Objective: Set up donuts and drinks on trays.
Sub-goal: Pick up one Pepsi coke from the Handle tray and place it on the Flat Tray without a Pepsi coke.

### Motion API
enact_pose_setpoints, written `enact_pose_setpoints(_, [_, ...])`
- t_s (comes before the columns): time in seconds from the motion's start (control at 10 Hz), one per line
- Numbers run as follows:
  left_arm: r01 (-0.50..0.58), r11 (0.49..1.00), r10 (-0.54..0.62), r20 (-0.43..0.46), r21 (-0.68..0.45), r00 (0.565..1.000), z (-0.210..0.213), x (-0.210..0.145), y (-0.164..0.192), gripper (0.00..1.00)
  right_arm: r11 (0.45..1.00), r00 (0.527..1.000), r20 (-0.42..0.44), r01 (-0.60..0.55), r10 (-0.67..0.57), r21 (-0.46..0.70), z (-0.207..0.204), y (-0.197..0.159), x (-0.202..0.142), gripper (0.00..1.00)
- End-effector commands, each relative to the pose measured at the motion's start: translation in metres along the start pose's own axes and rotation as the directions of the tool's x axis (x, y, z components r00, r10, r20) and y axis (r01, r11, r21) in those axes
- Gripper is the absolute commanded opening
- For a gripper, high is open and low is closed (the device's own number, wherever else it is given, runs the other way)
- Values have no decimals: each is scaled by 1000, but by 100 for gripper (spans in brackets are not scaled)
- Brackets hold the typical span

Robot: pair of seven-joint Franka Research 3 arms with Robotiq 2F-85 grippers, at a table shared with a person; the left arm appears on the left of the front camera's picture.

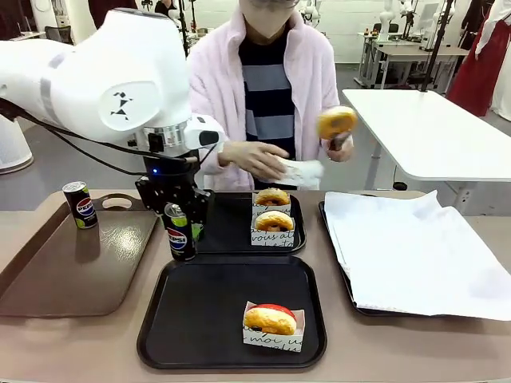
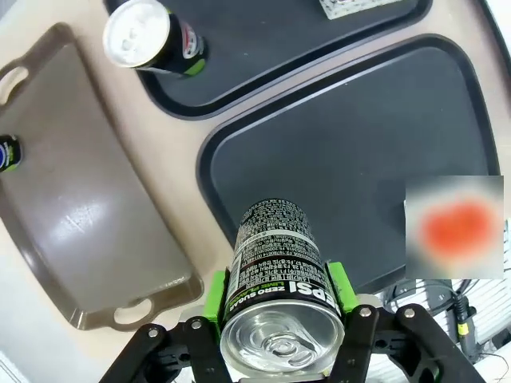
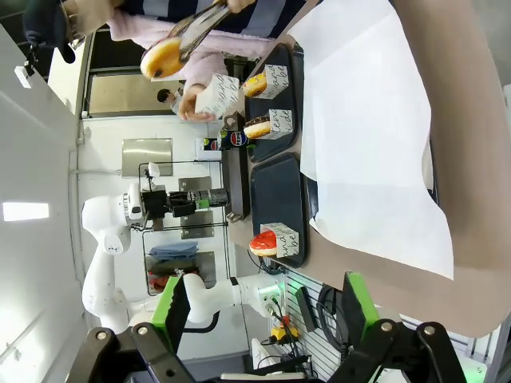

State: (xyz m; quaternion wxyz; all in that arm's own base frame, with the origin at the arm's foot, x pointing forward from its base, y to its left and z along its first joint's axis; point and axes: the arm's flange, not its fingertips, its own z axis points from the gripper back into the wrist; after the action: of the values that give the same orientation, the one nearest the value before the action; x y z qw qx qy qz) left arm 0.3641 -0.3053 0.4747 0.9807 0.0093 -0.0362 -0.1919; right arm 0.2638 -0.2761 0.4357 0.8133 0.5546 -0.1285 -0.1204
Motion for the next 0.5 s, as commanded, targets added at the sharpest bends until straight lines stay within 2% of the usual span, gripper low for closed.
enact_pose_setpoints(0.0, [-5,1000,5,15,0,1000,-2,10,-13,59,1000,1000,5,-8,8,15,1,1,1,100])
enact_pose_setpoints(0.4, [7,1000,-7,23,-9,1000,-16,24,-31,59,1000,1000,5,-8,8,15,1,1,1,100])
